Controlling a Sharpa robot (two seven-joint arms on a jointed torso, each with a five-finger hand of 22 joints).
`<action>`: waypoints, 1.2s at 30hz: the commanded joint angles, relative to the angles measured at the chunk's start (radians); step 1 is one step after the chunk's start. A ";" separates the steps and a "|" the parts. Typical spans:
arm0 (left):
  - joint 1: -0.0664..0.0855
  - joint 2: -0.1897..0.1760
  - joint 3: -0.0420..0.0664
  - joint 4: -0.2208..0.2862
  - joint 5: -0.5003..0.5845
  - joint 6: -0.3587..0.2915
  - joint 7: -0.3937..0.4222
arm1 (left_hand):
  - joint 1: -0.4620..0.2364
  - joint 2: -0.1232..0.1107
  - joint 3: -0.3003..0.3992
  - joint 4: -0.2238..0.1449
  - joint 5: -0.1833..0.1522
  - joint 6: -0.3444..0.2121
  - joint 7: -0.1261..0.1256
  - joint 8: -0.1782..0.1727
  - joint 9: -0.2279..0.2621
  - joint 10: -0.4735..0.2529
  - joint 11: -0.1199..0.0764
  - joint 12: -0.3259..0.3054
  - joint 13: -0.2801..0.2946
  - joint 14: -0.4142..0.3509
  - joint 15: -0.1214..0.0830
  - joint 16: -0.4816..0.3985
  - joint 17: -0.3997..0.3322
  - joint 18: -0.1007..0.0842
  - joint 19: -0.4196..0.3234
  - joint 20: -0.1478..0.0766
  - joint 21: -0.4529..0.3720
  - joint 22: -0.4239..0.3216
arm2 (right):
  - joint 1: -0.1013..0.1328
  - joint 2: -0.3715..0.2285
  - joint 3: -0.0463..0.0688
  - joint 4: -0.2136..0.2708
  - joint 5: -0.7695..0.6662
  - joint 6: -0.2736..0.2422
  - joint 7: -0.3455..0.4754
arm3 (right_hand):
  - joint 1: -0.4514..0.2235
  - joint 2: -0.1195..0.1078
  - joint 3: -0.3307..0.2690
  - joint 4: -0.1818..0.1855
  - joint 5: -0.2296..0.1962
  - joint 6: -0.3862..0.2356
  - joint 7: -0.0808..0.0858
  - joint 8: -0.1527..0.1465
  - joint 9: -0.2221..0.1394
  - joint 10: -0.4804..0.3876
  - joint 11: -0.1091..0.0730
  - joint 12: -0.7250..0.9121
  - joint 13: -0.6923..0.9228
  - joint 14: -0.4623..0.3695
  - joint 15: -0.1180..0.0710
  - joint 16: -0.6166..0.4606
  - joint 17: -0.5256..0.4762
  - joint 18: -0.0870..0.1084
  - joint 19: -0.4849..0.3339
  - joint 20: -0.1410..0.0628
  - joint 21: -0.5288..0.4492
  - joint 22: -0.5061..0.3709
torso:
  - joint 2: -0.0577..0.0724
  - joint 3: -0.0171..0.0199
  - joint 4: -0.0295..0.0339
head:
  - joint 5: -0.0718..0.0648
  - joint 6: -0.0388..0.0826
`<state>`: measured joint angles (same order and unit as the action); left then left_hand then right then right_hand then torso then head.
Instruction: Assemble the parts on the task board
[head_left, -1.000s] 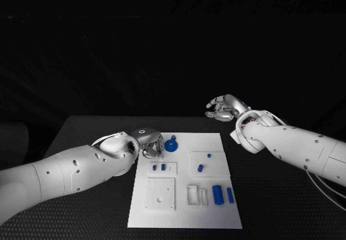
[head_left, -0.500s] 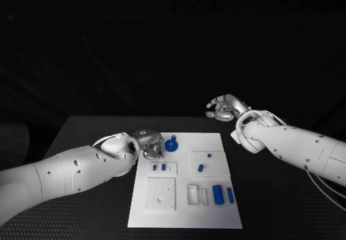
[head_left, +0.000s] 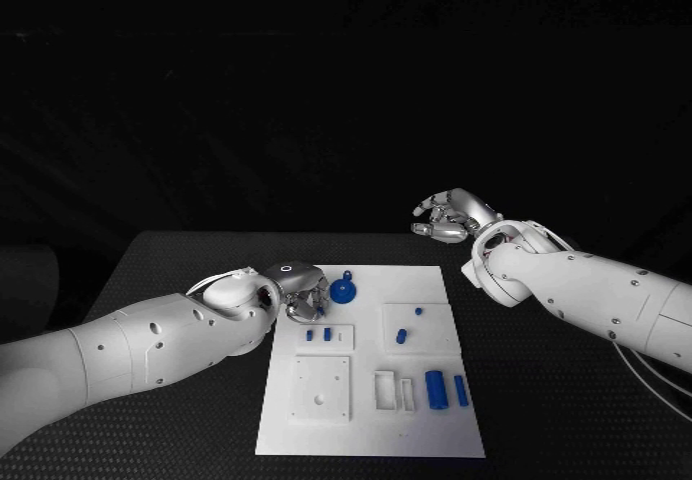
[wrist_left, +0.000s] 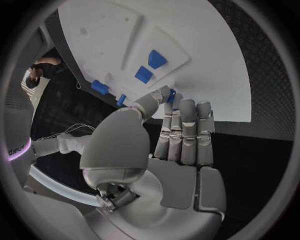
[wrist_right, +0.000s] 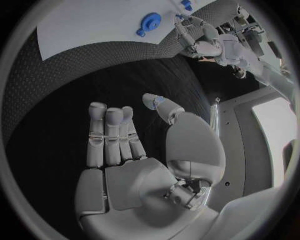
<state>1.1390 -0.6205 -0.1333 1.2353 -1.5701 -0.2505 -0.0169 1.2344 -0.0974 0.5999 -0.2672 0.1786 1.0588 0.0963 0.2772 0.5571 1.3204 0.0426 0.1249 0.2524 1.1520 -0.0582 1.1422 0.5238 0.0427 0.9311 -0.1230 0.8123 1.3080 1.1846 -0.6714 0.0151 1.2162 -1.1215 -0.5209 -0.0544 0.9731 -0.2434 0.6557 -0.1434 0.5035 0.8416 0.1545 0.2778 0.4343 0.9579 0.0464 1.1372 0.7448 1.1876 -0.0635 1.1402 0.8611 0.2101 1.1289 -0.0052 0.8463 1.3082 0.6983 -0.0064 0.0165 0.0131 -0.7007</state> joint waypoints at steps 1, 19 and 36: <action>-0.002 0.006 0.000 0.000 0.006 0.017 0.002 | -0.002 0.011 0.007 -0.001 0.003 0.007 0.002 0.004 0.000 0.007 0.000 0.003 0.010 0.001 -0.008 -0.005 0.001 0.014 0.001 -0.037 0.002 0.014 | 0.000 0.001 0.001 0.001 -0.002 0.010 0.009 | 0.003 0.009 -0.001 -0.002 0.005 0.000 0.005 0.004 0.002 -0.006 0.000 0.006 -0.002 -0.006 0.000 0.006 -0.001 0.052 0.006 -0.001 -0.004 0.019 | 0.000 -0.0004 -0.0004 | 0.000 0.000; -0.007 0.019 -0.007 -0.020 0.006 0.039 0.001 | -0.002 0.012 0.007 -0.002 0.003 0.006 0.002 0.002 -0.002 0.006 0.001 0.000 0.009 0.000 -0.008 -0.006 0.001 0.013 0.000 -0.037 0.000 0.014 | 0.000 0.000 0.000 0.000 -0.002 0.010 0.009 | 0.002 0.009 -0.001 -0.002 0.005 0.000 0.005 0.004 0.002 -0.006 0.000 0.007 -0.003 -0.006 0.000 0.007 -0.002 0.052 0.007 -0.001 -0.004 0.019 | 0.000 -0.0003 -0.0005 | -0.001 -0.002; -0.014 0.028 -0.019 -0.023 0.008 0.067 0.001 | -0.003 0.013 0.008 -0.002 0.002 0.006 0.002 0.002 -0.002 0.006 0.001 -0.001 0.009 -0.001 -0.007 -0.007 0.002 0.012 -0.001 -0.037 0.000 0.015 | 0.000 0.000 0.000 0.000 -0.002 0.011 0.009 | 0.002 0.009 -0.001 -0.002 0.005 0.000 0.005 0.004 0.002 -0.006 0.000 0.008 -0.004 -0.006 0.000 0.007 -0.002 0.052 0.007 -0.001 -0.005 0.019 | 0.000 0.0001 0.0001 | -0.003 -0.004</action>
<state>1.1355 -0.5987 -0.1442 1.2099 -1.5663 -0.2357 -0.0175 1.2330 -0.0910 0.6033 -0.2688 0.1776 1.0586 0.0995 0.2739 0.5545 1.3206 0.0470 0.1247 0.2624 1.1527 -0.0622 1.1423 0.5246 0.0440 0.9272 -0.1235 0.8123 1.3074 1.1846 -0.6716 0.0151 1.2157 -1.1215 -0.5203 -0.0541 0.9731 -0.2433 0.6557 -0.1434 0.5035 0.8425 0.1518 0.2778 0.4343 0.9579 0.0464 1.1412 0.7419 1.1876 -0.0635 1.1402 0.8603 0.2102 1.1289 -0.0052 0.8463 1.3082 0.6987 -0.0065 0.0164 0.0106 -0.7053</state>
